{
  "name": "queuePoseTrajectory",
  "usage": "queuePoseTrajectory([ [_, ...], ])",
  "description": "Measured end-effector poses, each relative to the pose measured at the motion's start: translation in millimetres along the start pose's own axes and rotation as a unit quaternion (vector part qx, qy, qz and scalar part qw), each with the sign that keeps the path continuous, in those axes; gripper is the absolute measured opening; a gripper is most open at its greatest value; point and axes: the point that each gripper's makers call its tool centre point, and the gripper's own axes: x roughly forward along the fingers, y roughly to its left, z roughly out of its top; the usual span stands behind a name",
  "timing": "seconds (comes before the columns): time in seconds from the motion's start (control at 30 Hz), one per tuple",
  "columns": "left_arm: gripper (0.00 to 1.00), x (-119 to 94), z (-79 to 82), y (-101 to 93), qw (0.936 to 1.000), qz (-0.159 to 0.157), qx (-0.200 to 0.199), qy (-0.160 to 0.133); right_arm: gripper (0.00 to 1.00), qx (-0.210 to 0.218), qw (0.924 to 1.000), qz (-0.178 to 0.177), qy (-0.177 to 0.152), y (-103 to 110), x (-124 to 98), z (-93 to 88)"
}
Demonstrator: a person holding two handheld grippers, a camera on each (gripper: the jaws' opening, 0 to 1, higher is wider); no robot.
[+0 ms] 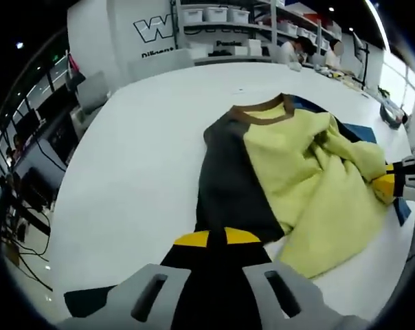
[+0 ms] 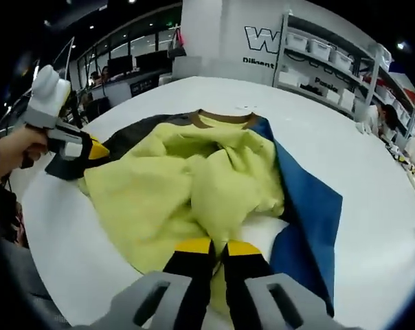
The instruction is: Fold the garment on the visible template until the final outline fits inside the template.
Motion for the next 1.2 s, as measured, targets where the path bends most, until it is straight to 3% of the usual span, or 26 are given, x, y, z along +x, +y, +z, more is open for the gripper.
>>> queuePoseTrajectory([
  [0.23,0.09,-1,-1.2,13.3,0.9999,0.004,0.001,0.012,0.0,-0.003,1.0,0.0,0.006,-7,-9,-1.9],
  [0.33,0.09,-1,-0.5,25.2,0.9998,0.009,0.005,0.017,0.0,0.032,0.9993,0.02,0.006,-5,-17,-1.6],
  [0.47,0.09,-2,-0.6,44.0,0.9992,0.02,0.016,0.03,0.0,0.04,0.9985,0.023,0.031,-11,-22,-9.2],
  [0.6,0.09,-3,3.4,58.9,0.9992,0.022,0.01,0.033,0.0,0.066,0.9956,0.049,0.044,-9,-25,-12.7],
  [0.67,0.09,-1,4.4,67.6,0.9982,0.032,0.033,0.039,0.0,0.068,0.9946,0.058,0.052,-8,-25,-15.7],
  [0.93,0.1,2,10.2,87.7,0.9958,0.058,0.057,0.044,0.0,0.07,0.9916,0.076,0.077,-9,-30,-24.8],
  [1.2,0.1,7,26.9,108.4,0.9915,0.088,0.084,0.044,0.0,0.114,0.984,0.101,0.093,-2,-34,-33.0],
])
